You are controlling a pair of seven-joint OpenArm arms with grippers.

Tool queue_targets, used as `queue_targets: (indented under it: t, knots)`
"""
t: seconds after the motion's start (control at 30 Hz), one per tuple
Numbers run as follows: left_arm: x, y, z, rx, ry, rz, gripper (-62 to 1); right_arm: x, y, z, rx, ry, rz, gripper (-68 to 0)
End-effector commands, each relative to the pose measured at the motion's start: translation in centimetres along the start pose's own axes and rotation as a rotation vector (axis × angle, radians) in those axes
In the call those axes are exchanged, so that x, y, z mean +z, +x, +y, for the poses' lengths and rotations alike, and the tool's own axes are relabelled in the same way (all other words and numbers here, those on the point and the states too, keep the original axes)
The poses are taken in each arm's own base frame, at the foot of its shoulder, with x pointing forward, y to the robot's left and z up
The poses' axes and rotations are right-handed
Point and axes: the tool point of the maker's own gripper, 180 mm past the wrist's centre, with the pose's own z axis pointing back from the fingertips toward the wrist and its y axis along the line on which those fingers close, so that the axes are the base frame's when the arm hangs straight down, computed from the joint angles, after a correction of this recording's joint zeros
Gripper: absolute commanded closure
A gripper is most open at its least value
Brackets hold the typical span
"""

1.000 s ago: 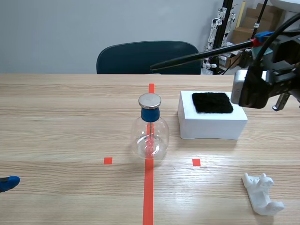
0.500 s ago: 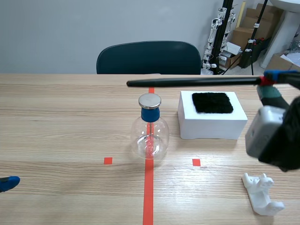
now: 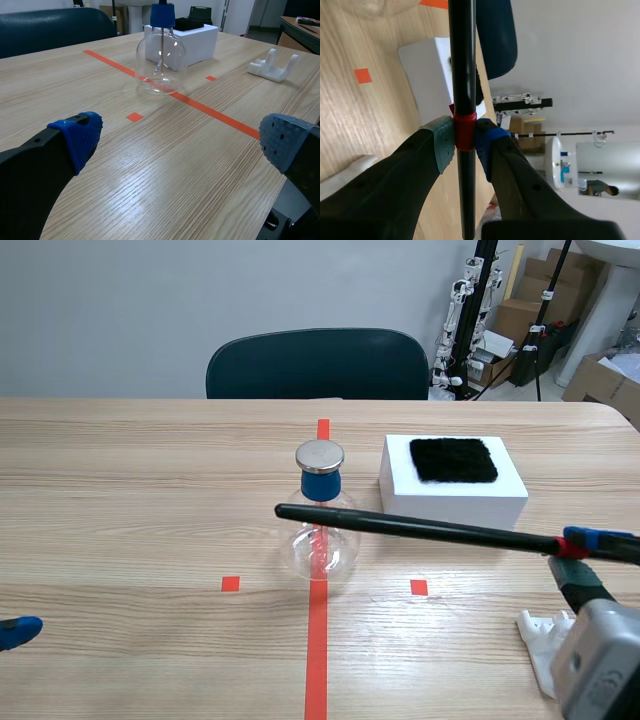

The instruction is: Do the electroscope experiment. hold the rod still at the electroscope

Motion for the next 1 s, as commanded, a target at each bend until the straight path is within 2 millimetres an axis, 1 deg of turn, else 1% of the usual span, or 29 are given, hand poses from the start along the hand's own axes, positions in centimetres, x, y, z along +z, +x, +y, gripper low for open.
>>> queue_targets:
  t: [0.0, 0.2, 0.97]
  knots:
    - [-0.06, 1.25, 0.23, -0.013, -0.004, -0.053, -62.3, -0.12, 0.31, -0.67, -0.015, -0.021, -0.018, -3.7]
    - [-0.06, 1.25, 0.23, -0.013, -0.004, -0.053, -62.3, -0.09, -0.05, -0.58, -0.104, -0.018, 0.002, -3.7]
    - [-0.06, 1.25, 0.23, -0.013, -0.004, -0.053, -62.3, -0.09, 0.08, -0.59, -0.105, -0.018, -0.006, -3.7]
